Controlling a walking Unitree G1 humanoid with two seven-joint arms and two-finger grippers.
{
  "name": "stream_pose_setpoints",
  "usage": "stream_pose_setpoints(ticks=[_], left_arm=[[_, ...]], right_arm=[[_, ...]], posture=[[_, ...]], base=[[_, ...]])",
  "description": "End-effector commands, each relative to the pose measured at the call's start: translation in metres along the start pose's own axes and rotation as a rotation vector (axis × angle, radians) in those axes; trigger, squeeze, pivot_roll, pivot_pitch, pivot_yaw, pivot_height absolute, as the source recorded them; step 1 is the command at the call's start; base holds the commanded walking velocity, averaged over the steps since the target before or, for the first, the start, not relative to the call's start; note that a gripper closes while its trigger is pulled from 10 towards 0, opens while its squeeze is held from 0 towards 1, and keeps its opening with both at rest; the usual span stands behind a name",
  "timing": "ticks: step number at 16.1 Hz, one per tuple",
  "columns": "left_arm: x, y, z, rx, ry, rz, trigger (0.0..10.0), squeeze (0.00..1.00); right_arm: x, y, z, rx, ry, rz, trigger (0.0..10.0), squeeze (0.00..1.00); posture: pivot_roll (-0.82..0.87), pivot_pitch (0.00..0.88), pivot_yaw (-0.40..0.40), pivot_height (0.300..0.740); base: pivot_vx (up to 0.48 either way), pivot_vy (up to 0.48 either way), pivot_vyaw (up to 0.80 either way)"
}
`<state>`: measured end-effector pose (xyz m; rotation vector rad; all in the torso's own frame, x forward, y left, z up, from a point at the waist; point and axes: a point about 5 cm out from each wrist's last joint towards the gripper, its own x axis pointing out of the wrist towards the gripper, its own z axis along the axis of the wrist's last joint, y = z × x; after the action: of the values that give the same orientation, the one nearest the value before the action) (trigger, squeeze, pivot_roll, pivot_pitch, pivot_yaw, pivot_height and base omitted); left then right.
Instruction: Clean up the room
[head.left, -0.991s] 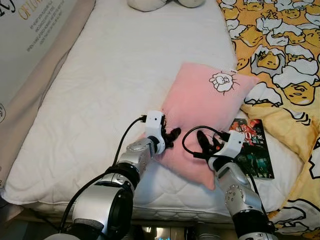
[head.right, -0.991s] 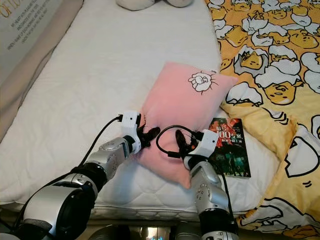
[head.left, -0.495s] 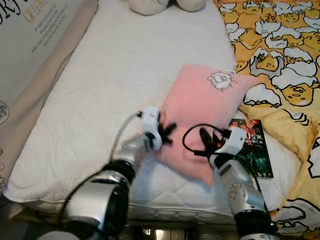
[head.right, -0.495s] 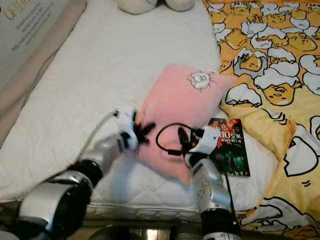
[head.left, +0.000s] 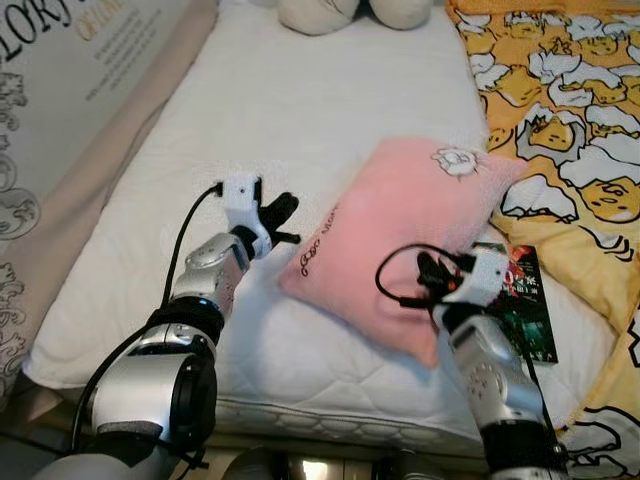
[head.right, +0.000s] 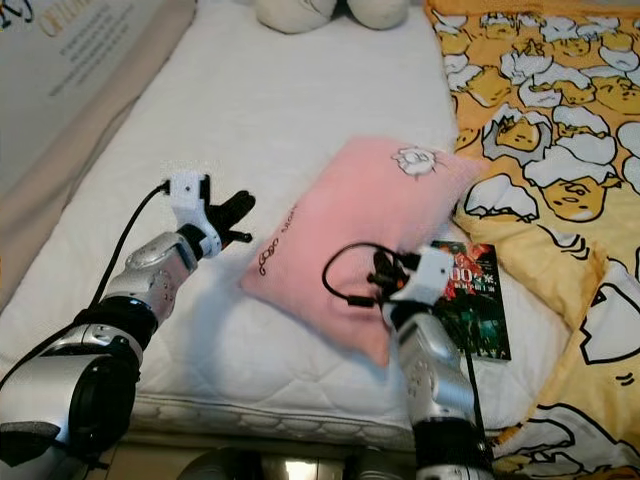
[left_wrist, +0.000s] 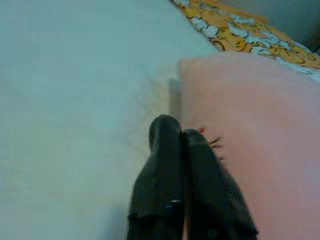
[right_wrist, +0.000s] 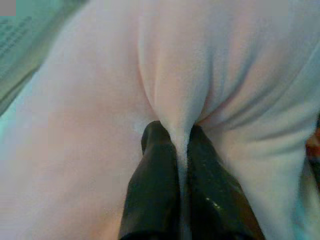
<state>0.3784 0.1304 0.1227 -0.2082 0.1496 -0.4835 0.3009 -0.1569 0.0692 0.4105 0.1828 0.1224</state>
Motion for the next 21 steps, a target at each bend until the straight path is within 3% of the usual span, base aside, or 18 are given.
stream_pose_setpoints(ticks=[1,2,3,4,7,9,12,15,17,21], left_arm=[[-0.001,0.001,0.002,0.054,0.011,0.001,0.0,0.0],[-0.003,0.006,-0.005,0.057,0.047,0.041,10.0,0.72],[-0.004,0.008,-0.007,0.053,0.056,0.049,10.0,0.72],[-0.007,0.011,-0.012,0.07,0.09,0.057,10.0,1.0],[-0.011,0.02,-0.016,0.065,0.137,0.106,10.0,1.0],[-0.011,0.021,-0.016,0.06,0.147,0.118,10.0,1.0],[-0.006,0.015,-0.016,0.014,0.167,0.107,10.0,1.0],[-0.002,0.012,-0.007,0.031,0.148,0.068,10.0,1.0],[-0.001,0.013,-0.001,0.026,0.128,0.069,10.0,1.0],[0.004,0.009,0.009,-0.003,0.098,0.029,10.0,1.0]], right_arm=[[0.0,0.003,-0.005,-0.001,0.027,0.011,0.0,0.0],[-0.002,-0.001,-0.007,-0.017,0.041,0.01,0.0,0.0],[-0.003,-0.003,-0.008,-0.025,0.047,0.011,0.0,0.0],[-0.009,-0.01,-0.008,-0.06,0.075,0.02,0.0,0.0],[-0.023,-0.036,-0.001,-0.15,0.121,0.013,0.0,0.0],[-0.025,-0.045,0.003,-0.175,0.125,0.001,0.0,0.0],[-0.03,-0.061,0.025,-0.293,0.123,0.009,0.0,0.0],[-0.029,-0.063,0.06,-0.391,0.085,0.054,0.0,0.0],[-0.027,-0.062,0.07,-0.406,0.072,0.067,0.0,0.0],[-0.027,-0.053,0.054,-0.391,0.113,0.109,0.0,0.0]], posture=[[-0.06,0.026,0.051,0.74],[-0.05,0.034,0.041,0.74],[-0.05,0.038,0.038,0.74],[-0.06,0.046,0.035,0.74],[-0.07,0.064,0.03,0.74],[-0.09,0.073,0.033,0.74],[-0.12,0.088,0.046,0.74],[-0.12,0.092,0.05,0.74],[-0.12,0.092,0.046,0.74],[-0.11,0.093,0.035,0.74]], base=[[0.0,0.0,0.0],[0.0,0.0,0.0],[0.0,0.0,0.0],[0.0,0.0,0.0],[0.0,0.0,0.0],[0.0,0.0,0.0],[0.0,0.0,0.0],[0.0,0.0,0.0],[0.0,0.0,0.0],[0.0,0.0,0.0]])
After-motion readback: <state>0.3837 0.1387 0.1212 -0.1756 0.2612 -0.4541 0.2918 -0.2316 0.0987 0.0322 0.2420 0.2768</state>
